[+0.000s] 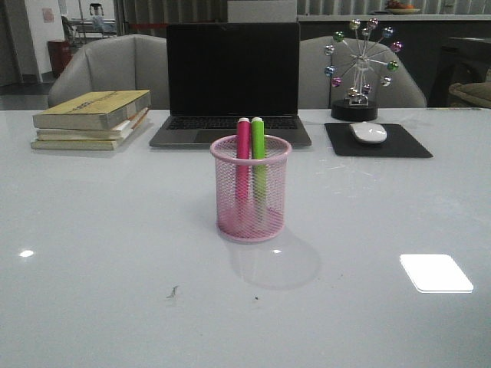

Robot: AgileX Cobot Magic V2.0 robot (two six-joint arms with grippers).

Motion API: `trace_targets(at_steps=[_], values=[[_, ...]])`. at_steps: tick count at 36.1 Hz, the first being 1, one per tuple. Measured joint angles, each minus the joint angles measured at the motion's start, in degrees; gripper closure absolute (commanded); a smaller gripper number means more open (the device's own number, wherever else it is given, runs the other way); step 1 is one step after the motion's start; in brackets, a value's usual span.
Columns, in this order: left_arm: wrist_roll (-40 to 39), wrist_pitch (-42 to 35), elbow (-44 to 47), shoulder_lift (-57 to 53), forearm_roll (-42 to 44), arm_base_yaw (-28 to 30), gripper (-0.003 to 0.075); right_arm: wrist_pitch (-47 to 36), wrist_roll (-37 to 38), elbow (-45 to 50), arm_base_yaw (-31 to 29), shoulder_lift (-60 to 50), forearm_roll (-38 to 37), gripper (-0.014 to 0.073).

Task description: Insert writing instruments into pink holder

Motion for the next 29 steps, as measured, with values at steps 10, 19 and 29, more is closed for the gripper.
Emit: trace_targets(at_steps=[10, 19, 29], values=[[0.0, 0.0, 0.0, 0.0, 0.0, 0.0, 0.0357, -12.66, 0.0, 12.46, 0.0, -17.3, 1.81, 0.0545], [0.0, 0.0, 0.0, 0.11, 0.0, 0.0, 0.0357, -18.15, 0.0, 19.74, 0.0, -23.28, 2.23, 0.0545], [0.0, 0.0, 0.13, 0.59, 0.0, 0.0, 0.0357, -22.7, 0.0, 28.73, 0.0, -23.28, 2.22, 0.0545]])
